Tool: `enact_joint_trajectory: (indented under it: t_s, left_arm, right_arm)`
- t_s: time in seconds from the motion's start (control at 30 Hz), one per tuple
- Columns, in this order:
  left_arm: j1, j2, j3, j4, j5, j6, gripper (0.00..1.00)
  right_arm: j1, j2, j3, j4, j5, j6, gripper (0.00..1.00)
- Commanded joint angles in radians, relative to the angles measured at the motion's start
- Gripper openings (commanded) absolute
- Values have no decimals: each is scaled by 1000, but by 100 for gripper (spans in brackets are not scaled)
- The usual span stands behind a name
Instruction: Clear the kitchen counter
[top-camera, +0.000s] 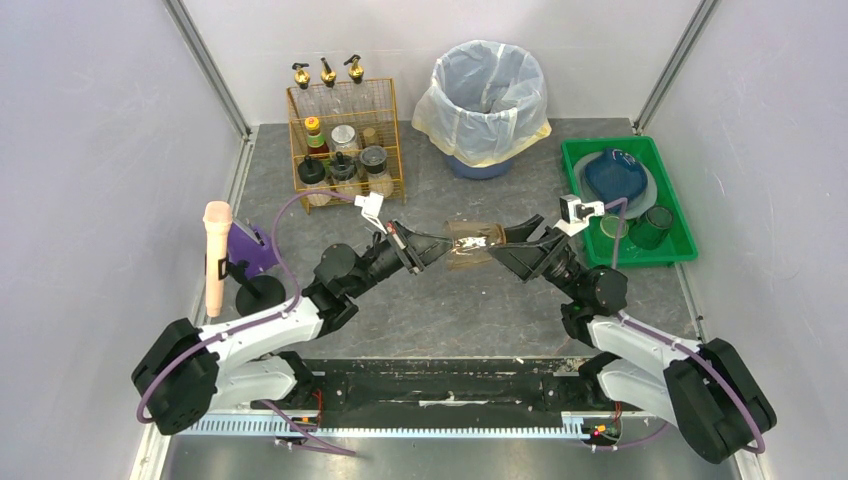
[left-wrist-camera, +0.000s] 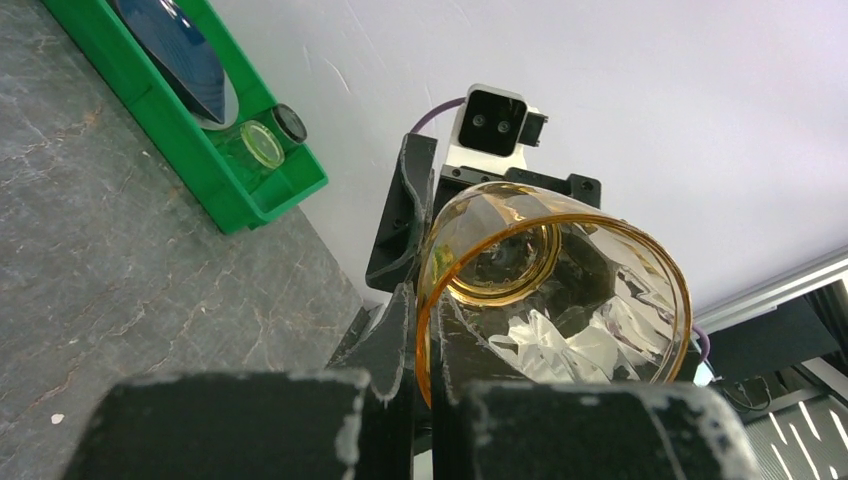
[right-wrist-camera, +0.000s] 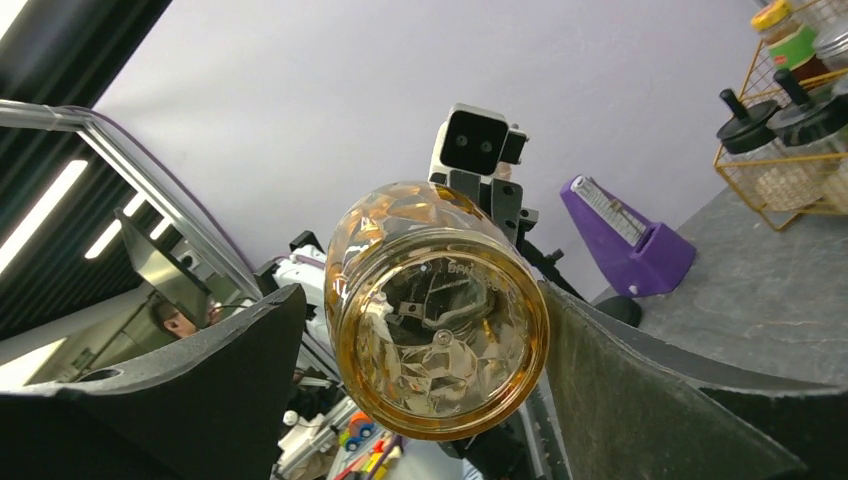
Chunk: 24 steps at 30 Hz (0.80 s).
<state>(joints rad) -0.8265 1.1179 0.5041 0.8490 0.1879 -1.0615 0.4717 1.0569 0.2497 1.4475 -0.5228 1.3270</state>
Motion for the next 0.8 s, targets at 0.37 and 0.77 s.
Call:
enact_joint_trajectory:
  t_s: [0.37, 0.77]
  left_arm:
    - [-6, -94, 25, -172, -71, 152, 29]
    - [-5, -364, 186, -958, -418, 430, 75]
  right_arm:
    - [-5, 13, 24, 162, -45, 36, 21]
    - [-105, -203, 81, -547, -30, -367, 0]
